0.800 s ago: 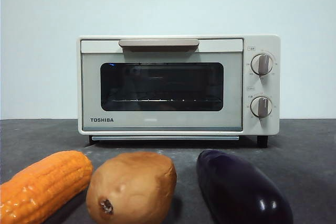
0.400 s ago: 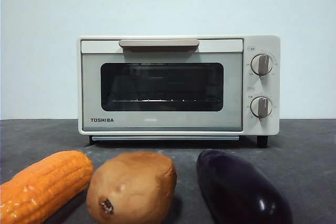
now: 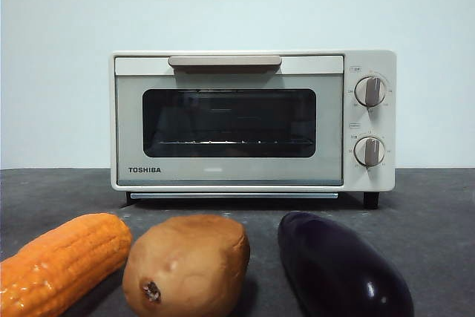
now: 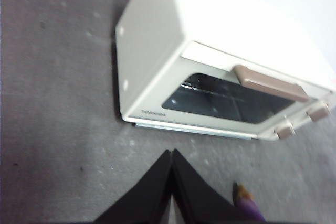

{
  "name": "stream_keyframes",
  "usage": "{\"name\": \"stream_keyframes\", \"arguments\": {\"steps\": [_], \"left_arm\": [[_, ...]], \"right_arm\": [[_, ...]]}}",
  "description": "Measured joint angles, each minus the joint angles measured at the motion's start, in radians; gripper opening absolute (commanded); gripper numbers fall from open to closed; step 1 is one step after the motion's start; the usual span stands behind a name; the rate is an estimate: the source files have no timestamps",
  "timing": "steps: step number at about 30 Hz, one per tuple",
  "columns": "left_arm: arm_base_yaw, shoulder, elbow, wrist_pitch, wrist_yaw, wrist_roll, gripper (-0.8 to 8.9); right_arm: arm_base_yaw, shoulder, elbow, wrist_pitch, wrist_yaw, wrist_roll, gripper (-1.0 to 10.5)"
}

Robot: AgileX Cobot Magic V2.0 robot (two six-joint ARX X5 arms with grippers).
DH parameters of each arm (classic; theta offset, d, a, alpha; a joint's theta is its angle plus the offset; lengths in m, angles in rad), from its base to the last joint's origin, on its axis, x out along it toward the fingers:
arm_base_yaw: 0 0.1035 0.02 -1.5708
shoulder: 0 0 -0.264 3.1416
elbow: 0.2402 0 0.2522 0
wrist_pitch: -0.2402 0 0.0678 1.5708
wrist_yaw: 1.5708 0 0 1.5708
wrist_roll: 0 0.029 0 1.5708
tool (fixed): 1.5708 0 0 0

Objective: Take the eggplant from the table,put the eggplant in the oven

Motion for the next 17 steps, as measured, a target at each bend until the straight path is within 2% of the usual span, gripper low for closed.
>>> {"name": "stream_keyframes", "arguments": {"steps": [6,8,12,17], "left_arm": [[-0.05,0.091,0.055,-0.04,0.022,0.047,0.04],[-0.069,0.105,0.055,-0.041,0.022,0.055,0.04],[-0.104,0.126,0.055,-0.042,0.022,0.061,0.04],[-0.138,0.132,0.055,-0.042,0.022,0.064,0.04]], "right_arm": [[0.003,0.116,0.039,-0.055,-0.259,-0.007,1.7],[0.015,0.146,0.039,-0.06,-0.322,-0.007,2.4],[0.061,0.184,0.039,-0.076,-0.324,-0.007,3.7],[0.145,0.211,0.039,-0.072,-0.31,-0.007,4.4]]}}
